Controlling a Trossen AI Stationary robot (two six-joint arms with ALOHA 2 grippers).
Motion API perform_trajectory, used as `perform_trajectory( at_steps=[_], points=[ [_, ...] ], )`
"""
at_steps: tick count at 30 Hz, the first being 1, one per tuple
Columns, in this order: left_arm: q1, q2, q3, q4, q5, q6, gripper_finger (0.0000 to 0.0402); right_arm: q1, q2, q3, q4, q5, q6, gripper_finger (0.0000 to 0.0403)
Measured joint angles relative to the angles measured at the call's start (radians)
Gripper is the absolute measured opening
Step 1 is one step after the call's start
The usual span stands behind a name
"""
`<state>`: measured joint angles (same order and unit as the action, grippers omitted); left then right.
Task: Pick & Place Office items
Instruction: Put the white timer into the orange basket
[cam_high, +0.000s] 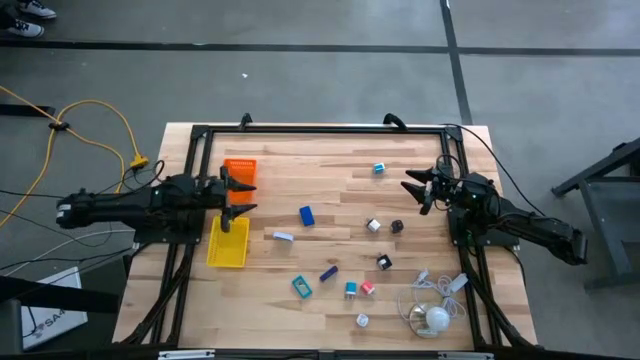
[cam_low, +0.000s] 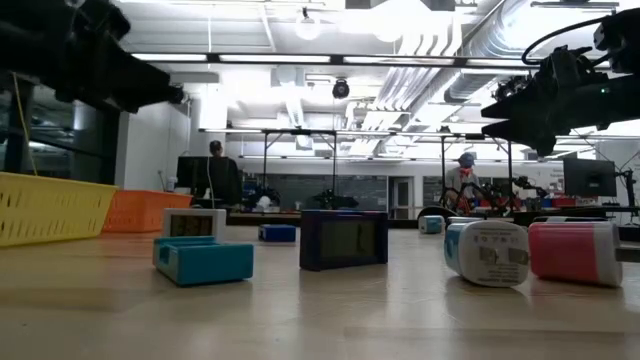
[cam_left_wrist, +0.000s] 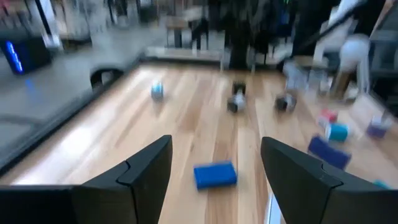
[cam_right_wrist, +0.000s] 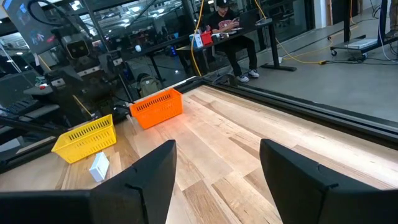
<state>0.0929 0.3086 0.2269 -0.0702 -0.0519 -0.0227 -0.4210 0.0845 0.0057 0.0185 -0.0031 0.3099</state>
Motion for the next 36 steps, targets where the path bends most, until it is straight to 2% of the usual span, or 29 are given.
perform_trajectory(
  at_steps=[8, 19, 24, 32, 36],
  points=[
    [-0.007, 0.294, 0.24, -0.175, 0.005, 0.0, 0.024, 0.0, 0.0, 0.0, 0.0, 0.0, 0.0, 0.0219],
    [-0.094, 0.612, 0.526, -0.475, -0.032, 0.018, 0.024, 0.0, 0.0, 0.0, 0.0, 0.0, 0.0, 0.0219],
    [-0.129, 0.717, 0.575, -0.501, -0.032, 0.035, 0.024, 0.0, 0.0, 0.0, 0.0, 0.0, 0.0, 0.0219],
    [-0.178, 0.836, 0.584, -0.511, -0.032, 0.008, 0.024, 0.0, 0.0, 0.0, 0.0, 0.0, 0.0, 0.0219],
    [-0.199, 0.892, 0.635, -0.59, -0.051, -0.041, 0.024, 0.0, 0.0, 0.0, 0.0, 0.0, 0.0, 0.0219]
  ],
)
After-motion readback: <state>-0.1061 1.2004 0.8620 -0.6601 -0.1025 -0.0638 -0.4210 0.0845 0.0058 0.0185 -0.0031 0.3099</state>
